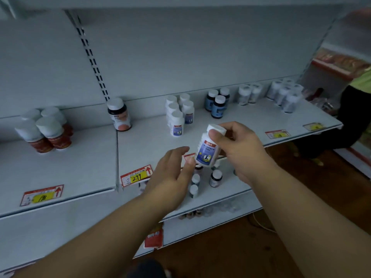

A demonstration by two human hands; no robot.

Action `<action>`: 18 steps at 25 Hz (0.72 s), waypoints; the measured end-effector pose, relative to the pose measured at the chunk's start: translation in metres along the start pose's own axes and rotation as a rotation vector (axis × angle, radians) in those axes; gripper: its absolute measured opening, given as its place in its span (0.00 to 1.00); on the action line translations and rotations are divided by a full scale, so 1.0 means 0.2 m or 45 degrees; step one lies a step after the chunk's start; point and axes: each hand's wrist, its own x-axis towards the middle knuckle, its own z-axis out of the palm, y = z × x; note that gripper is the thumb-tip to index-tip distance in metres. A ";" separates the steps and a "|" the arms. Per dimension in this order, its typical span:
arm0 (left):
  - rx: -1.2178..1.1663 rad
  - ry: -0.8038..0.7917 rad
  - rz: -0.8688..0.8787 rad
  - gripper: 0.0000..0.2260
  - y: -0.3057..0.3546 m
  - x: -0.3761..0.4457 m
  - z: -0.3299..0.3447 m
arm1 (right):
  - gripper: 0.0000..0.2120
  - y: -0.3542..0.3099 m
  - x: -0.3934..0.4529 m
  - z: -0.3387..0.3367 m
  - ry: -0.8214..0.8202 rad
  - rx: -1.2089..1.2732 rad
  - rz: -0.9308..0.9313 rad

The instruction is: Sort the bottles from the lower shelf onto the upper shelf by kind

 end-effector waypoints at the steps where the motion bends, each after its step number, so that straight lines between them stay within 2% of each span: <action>1: 0.060 0.021 0.006 0.30 -0.02 0.06 0.02 | 0.13 0.02 0.10 -0.01 -0.041 -0.068 0.001; 5: 0.316 0.132 0.085 0.30 -0.16 0.37 0.05 | 0.10 0.10 0.48 0.03 -0.186 -0.317 -0.078; 9: 0.658 0.272 0.169 0.30 -0.25 0.65 0.03 | 0.13 0.12 0.72 0.10 -0.300 -0.597 -0.151; 13: 0.833 0.192 0.148 0.33 -0.28 0.81 0.02 | 0.13 0.14 0.91 0.15 -0.385 -0.732 -0.269; 16: 0.963 0.187 0.197 0.33 -0.30 0.85 0.02 | 0.12 0.18 0.95 0.20 -0.408 -0.832 -0.394; 18: 1.010 0.202 0.210 0.33 -0.32 0.86 0.02 | 0.14 0.21 0.95 0.22 -0.425 -0.892 -0.424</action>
